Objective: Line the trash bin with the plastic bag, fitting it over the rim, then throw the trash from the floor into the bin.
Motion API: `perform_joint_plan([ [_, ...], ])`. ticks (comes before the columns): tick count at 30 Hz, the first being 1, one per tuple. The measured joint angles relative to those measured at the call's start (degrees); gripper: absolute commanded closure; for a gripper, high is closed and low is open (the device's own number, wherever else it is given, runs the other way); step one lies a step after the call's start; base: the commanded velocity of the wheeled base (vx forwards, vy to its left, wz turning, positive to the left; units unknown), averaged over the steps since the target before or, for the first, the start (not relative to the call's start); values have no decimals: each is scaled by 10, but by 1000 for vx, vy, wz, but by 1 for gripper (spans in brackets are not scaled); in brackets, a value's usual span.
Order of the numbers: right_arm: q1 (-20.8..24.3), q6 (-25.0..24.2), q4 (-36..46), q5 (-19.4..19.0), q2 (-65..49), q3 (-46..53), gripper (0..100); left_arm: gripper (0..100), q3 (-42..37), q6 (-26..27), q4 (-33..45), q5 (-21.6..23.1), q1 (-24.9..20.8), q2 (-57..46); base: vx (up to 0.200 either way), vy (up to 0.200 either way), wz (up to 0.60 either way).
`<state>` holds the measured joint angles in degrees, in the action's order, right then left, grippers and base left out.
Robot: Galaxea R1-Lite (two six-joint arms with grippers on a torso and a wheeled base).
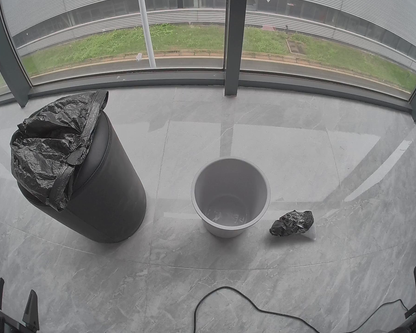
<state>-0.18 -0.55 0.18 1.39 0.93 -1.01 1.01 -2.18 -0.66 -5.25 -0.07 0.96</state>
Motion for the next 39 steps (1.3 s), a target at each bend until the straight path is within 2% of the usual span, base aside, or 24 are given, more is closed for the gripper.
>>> perform_joint_plan([
  [9, 0, -1, 0, 0, 0, 0, 100, 0, 0, 0, 0, 0, 0, 0, 200, 0, 0],
  [21, 0, -6, -1, 1, 0, 0, 100, 0, 0, 7, 1, 1, 0, 0, 0, 0, 0],
  [39, 0, -7, -2, 1, 0, 0, 100, 0, 0, 8, 2, 2, 0, 0, 0, 200, 0],
])
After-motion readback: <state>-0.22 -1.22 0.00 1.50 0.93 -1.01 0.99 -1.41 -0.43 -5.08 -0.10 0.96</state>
